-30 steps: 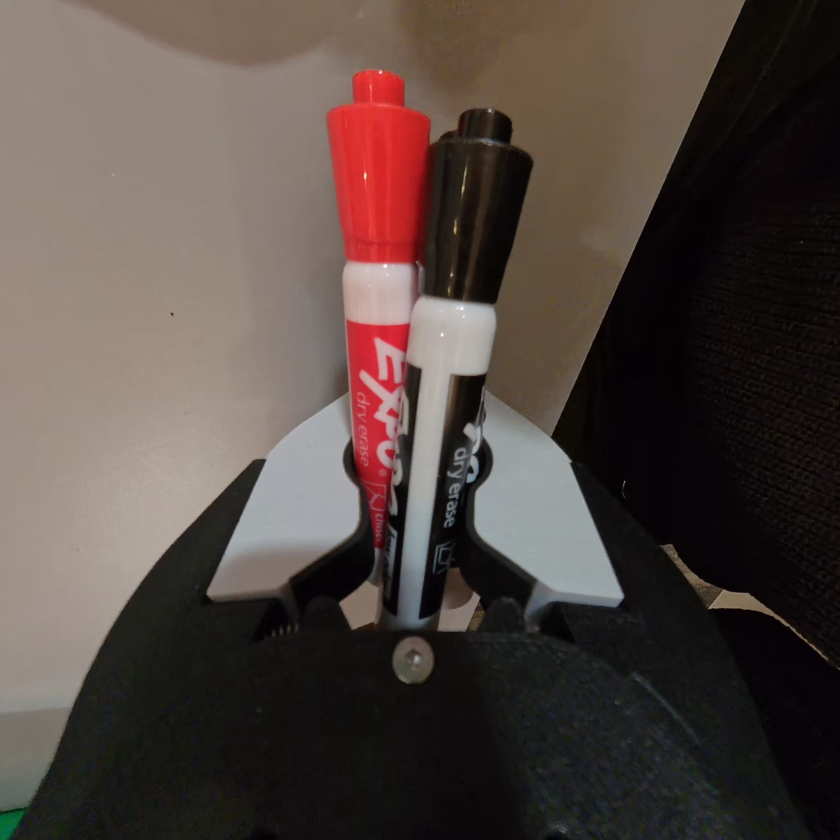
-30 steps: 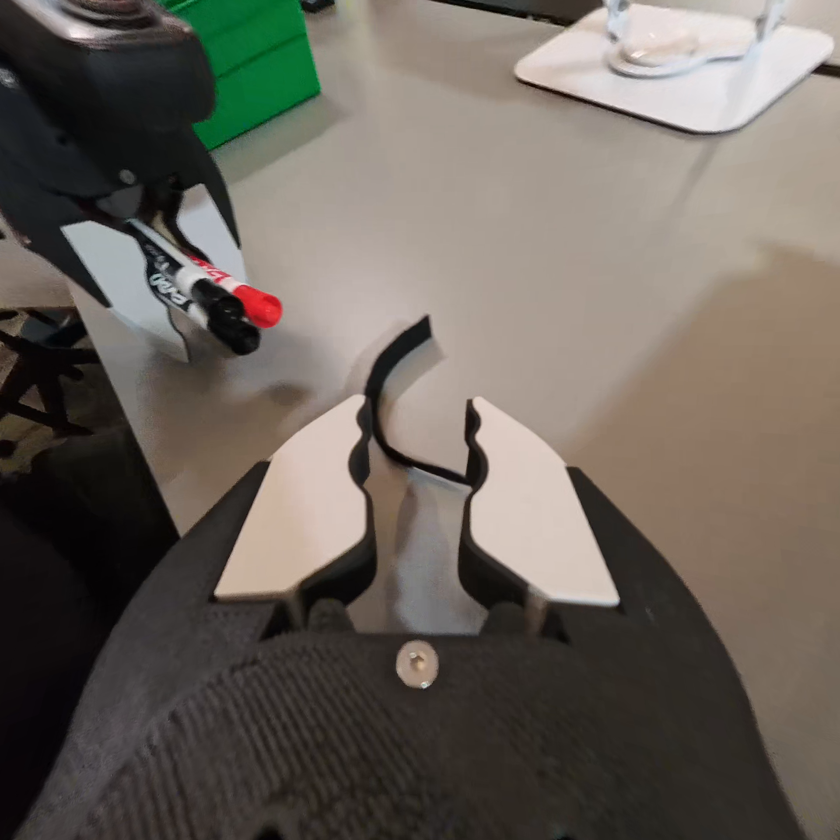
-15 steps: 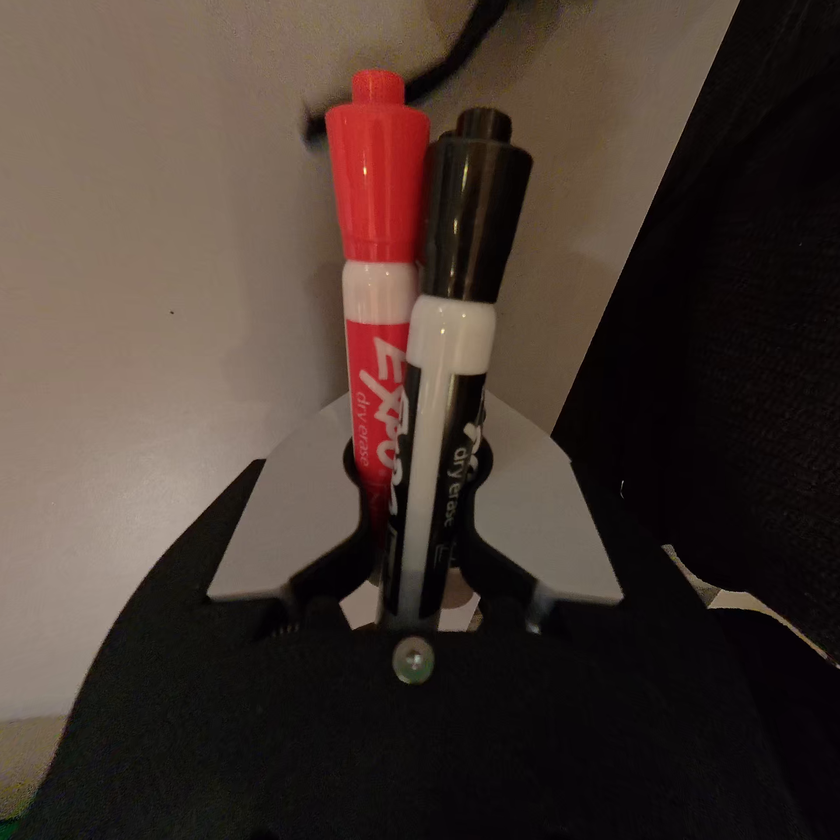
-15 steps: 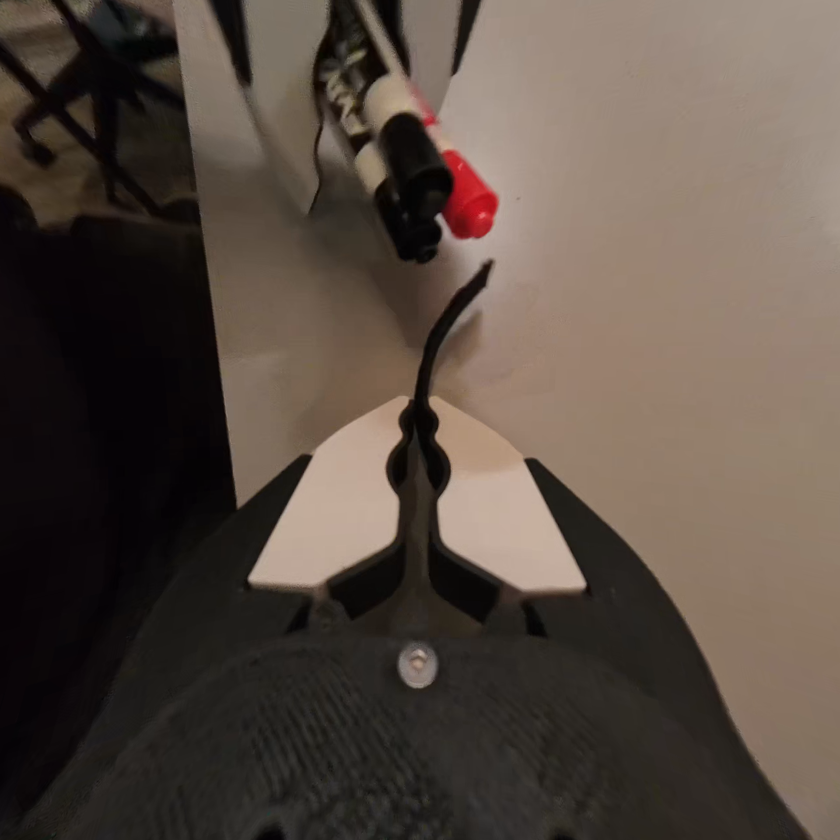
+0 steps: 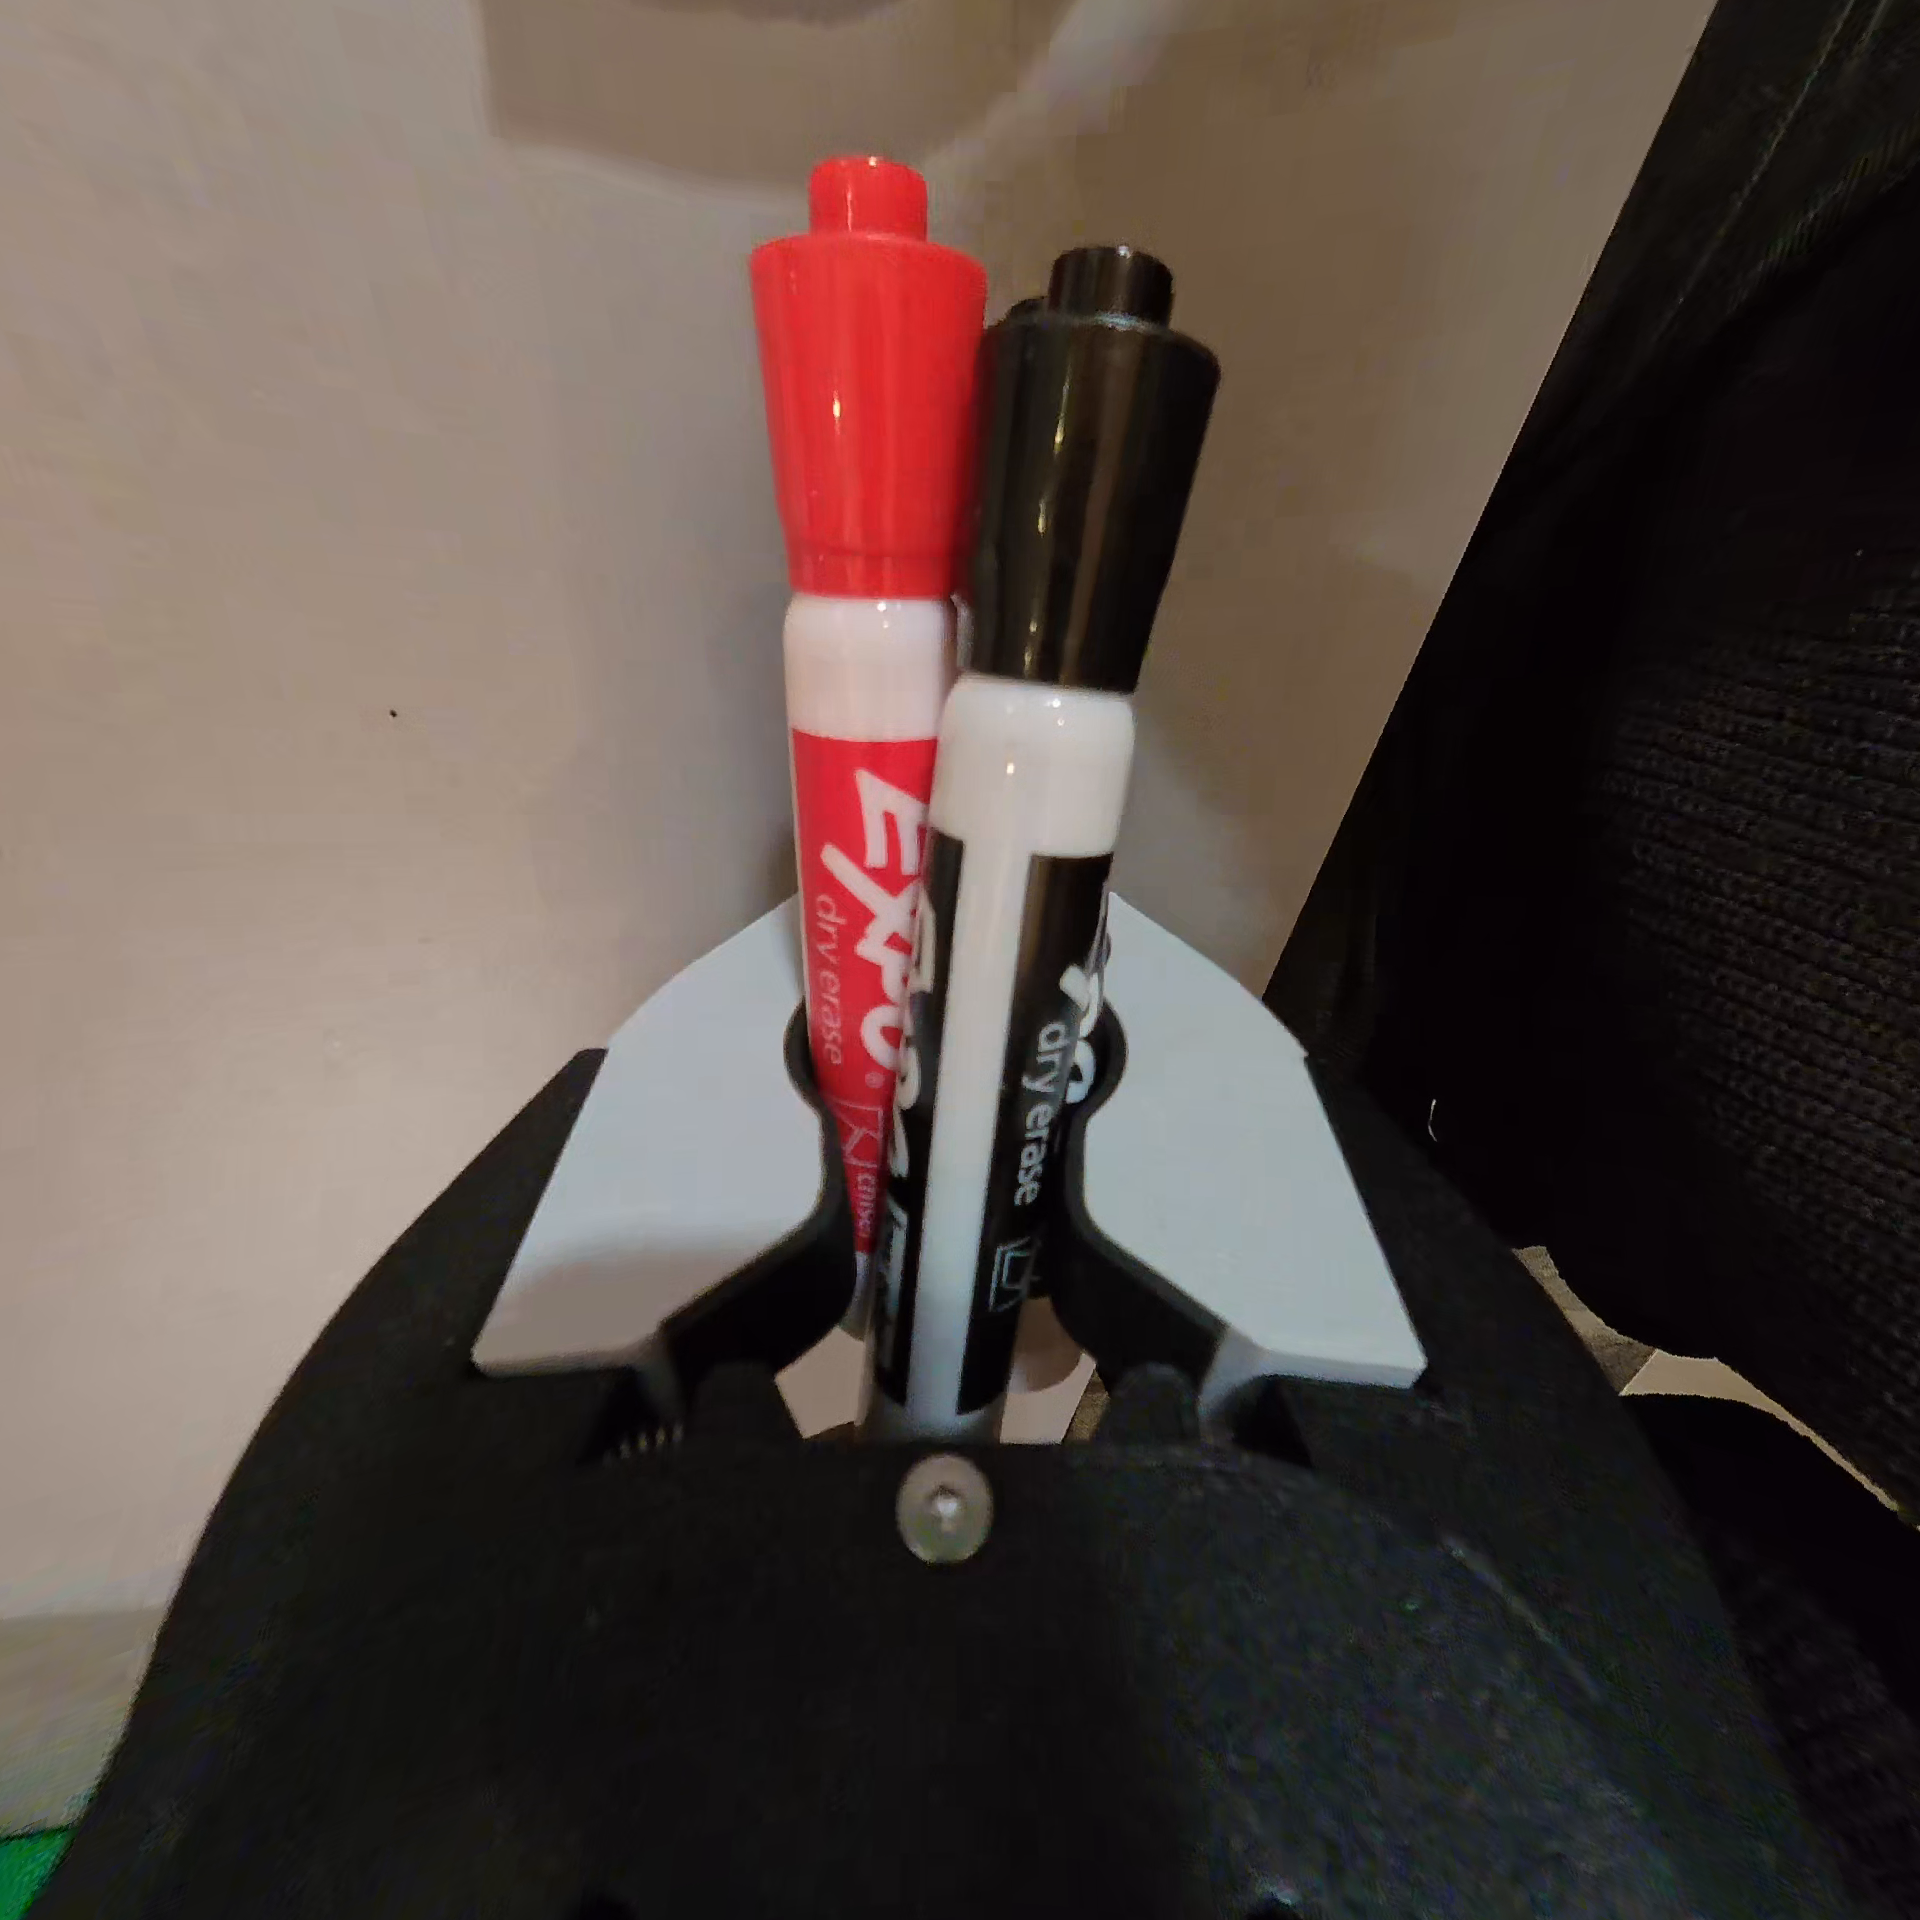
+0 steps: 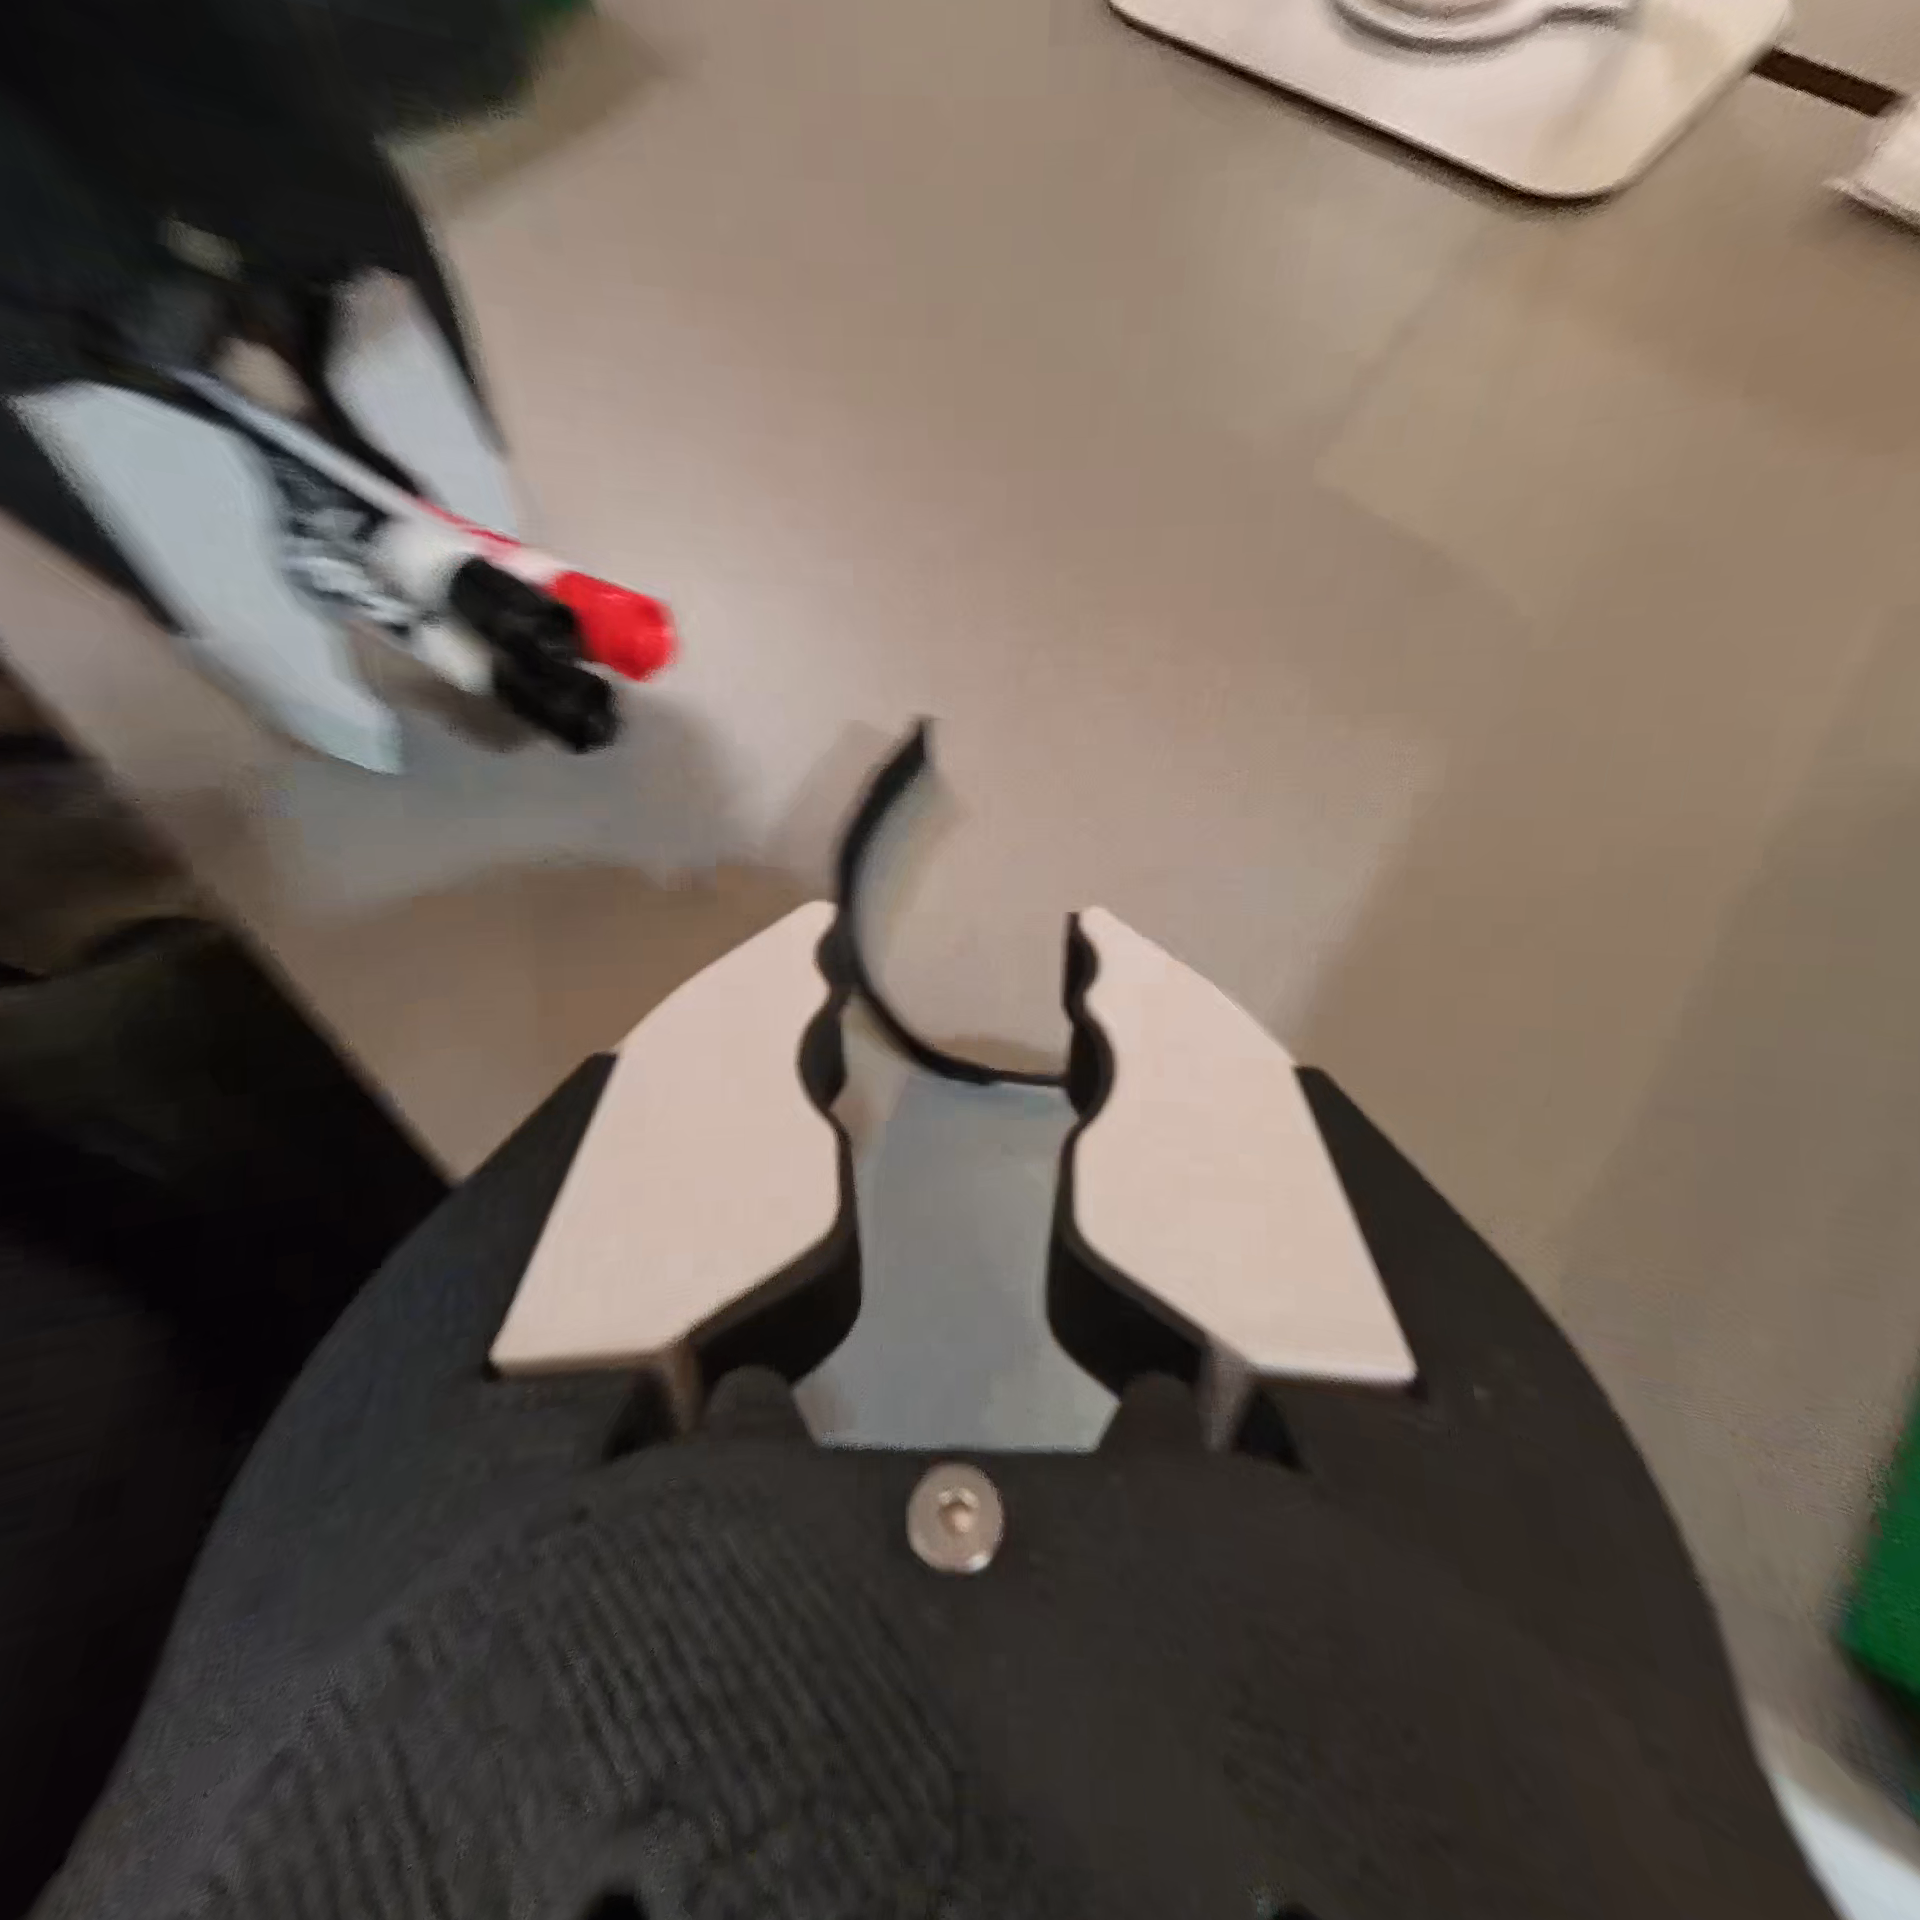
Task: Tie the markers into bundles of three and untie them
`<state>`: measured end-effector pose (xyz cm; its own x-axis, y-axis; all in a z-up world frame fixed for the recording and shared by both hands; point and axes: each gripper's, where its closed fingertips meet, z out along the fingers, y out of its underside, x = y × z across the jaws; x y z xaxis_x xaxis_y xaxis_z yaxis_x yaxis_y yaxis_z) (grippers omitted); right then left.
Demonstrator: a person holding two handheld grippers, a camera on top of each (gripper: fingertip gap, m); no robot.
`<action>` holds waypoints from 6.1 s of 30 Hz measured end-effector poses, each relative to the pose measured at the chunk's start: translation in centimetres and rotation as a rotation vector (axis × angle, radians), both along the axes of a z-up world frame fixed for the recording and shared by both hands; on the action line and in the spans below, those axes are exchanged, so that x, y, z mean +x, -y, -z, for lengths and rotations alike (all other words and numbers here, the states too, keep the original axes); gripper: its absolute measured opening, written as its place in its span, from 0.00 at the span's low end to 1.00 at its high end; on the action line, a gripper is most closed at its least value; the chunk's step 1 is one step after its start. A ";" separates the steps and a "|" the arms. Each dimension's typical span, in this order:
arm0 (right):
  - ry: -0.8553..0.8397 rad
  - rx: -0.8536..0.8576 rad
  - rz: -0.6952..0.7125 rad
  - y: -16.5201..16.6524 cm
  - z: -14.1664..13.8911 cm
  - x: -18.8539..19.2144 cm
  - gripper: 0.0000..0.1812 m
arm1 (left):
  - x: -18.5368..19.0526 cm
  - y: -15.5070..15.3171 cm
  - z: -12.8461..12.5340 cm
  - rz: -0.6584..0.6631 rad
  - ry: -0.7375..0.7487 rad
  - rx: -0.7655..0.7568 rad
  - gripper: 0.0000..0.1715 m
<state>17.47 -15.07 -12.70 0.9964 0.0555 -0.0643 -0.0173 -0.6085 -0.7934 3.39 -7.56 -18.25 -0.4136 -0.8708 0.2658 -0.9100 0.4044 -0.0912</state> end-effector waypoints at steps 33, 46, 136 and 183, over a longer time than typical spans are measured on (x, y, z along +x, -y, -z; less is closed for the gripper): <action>0.089 -0.126 -0.110 -4.5 5.6 3.6 0.24 | 0.0 0.0 0.0 0.004 -0.005 0.007 0.26; -0.166 0.135 -0.288 -4.6 1.1 -2.3 0.28 | 0.1 -0.1 -0.1 0.052 0.049 -0.058 0.25; 0.045 0.062 -0.278 -3.5 1.0 -2.0 0.33 | 0.0 -2.0 0.0 -0.025 0.046 0.015 0.25; 0.189 -0.318 -0.500 0.2 5.8 -3.9 0.01 | 0.1 -2.0 0.0 -0.039 0.038 0.010 0.25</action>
